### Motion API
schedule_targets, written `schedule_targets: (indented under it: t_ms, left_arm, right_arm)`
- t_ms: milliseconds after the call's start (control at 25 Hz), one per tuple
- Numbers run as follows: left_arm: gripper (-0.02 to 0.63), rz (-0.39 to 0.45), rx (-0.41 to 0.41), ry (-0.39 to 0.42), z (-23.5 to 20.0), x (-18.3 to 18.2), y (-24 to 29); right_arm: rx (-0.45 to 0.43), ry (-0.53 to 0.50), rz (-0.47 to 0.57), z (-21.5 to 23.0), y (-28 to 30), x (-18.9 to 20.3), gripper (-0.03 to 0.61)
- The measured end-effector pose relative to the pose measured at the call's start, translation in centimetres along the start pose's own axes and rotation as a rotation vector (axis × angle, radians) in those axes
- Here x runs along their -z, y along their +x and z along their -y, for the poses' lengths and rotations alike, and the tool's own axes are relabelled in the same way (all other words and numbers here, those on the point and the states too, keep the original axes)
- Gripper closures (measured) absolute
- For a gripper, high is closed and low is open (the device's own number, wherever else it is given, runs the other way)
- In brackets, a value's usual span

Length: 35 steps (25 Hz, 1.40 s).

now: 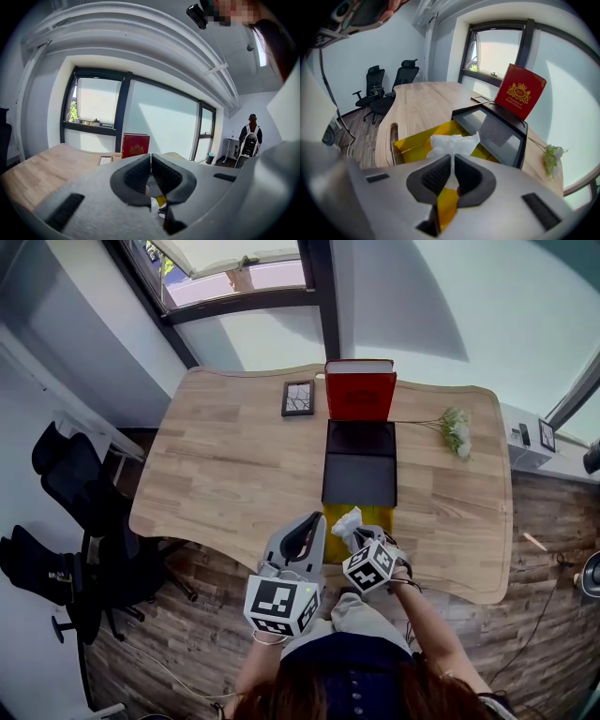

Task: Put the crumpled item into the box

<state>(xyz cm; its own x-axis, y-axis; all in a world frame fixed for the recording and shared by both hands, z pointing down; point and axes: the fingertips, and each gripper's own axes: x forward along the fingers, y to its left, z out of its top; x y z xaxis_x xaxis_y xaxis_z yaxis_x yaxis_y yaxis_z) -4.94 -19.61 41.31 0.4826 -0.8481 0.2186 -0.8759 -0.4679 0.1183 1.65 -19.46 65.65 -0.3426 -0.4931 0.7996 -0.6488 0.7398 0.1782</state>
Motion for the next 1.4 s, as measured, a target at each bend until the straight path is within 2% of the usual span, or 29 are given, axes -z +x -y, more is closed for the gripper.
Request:
schedule_targets:
  t_ms: [320,680,800,1160,1400]
  left_arm:
    - [0.584,-0.017,-0.018,-0.007,-0.9,0.5,0.0]
    - [0.584,-0.020,-0.027,-0.011,-1.6,0.6,-0.1]
    - [0.584,-0.019,-0.027,-0.011,-1.7,0.5,-0.3]
    - [0.584,-0.011,-0.016,-0.004,-1.5,0.2,-0.7]
    - [0.584,-0.002,-0.006,0.003,-1.2,0.1,-1.3]
  right_arm:
    - [-0.043,-0.005,-0.076,-0.3,1.9,0.9,0.540]
    - [-0.051,0.010,-0.102,-0.1,2.7,1.3,0.538]
    - [-0.054,0.013,-0.107,-0.1,2.8,1.3,0.500]
    - [-0.036,0.036,-0.094,0.1,2.2,0.9,0.474]
    - [-0.003,0.069,-0.048,0.5,0.8,0.0,0.474]
